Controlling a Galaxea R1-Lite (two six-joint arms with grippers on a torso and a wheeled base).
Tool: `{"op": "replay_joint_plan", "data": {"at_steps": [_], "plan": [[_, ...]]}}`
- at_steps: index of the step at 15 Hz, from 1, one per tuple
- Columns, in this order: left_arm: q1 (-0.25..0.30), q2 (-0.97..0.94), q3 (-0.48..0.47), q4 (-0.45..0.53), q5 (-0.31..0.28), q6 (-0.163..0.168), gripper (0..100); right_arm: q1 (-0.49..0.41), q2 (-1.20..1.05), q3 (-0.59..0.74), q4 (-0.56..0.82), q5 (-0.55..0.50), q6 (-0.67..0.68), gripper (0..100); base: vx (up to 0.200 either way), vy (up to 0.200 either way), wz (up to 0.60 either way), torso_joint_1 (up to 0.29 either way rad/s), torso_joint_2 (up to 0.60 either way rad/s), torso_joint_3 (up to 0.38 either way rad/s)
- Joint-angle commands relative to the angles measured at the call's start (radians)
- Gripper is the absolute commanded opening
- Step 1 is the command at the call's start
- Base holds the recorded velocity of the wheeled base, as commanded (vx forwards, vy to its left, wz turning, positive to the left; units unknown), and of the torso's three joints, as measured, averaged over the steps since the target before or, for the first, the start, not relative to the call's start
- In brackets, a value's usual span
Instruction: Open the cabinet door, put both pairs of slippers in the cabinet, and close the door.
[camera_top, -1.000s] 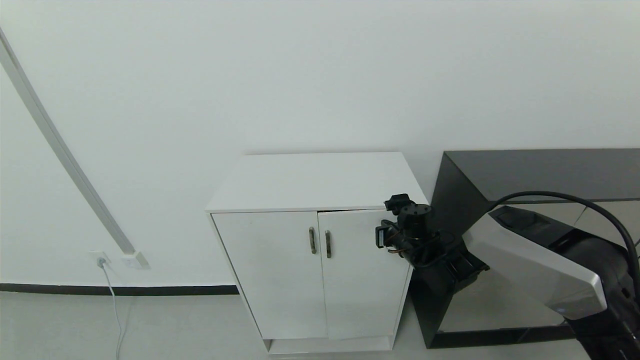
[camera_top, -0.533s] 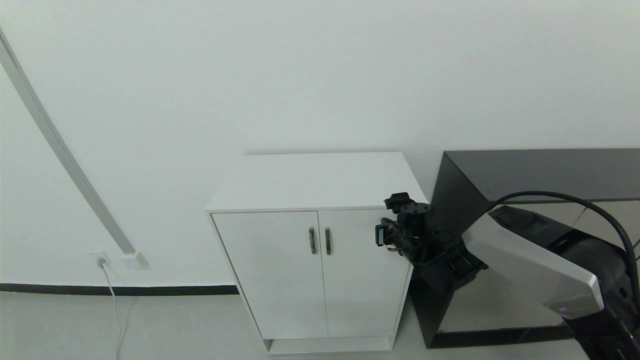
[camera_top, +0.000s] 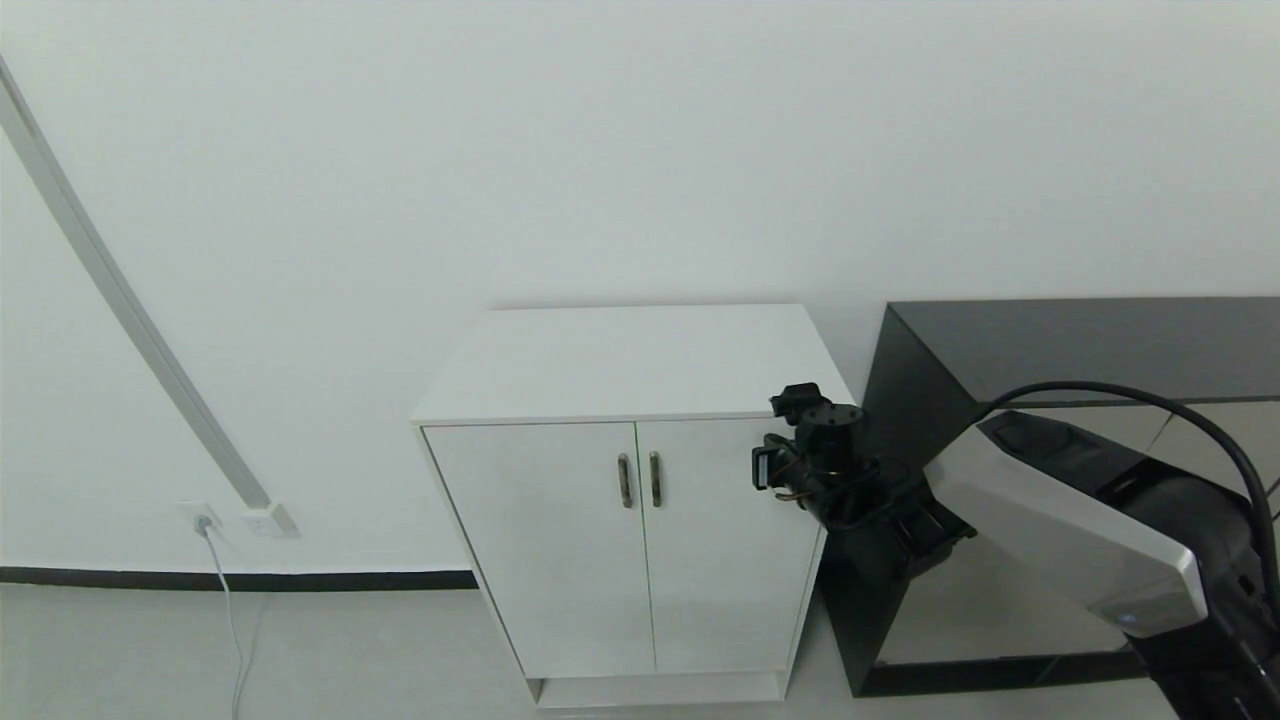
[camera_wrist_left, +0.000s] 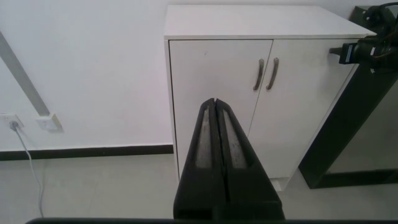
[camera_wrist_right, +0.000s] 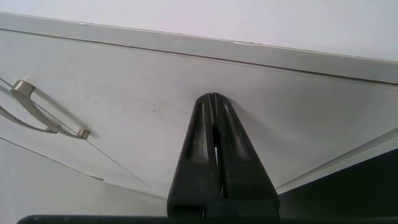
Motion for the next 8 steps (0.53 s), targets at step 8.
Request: {"op": "replay_joint_plan", "data": {"at_steps": [8], "plan": [[0.0, 0.001, 0.0, 0.0, -0.001, 0.004, 0, 0.011, -0.314, 0.4, -0.095, -0.039, -0.002, 0, 0.0, 0.0, 0.0, 0.0, 0.0, 0.0]]}}
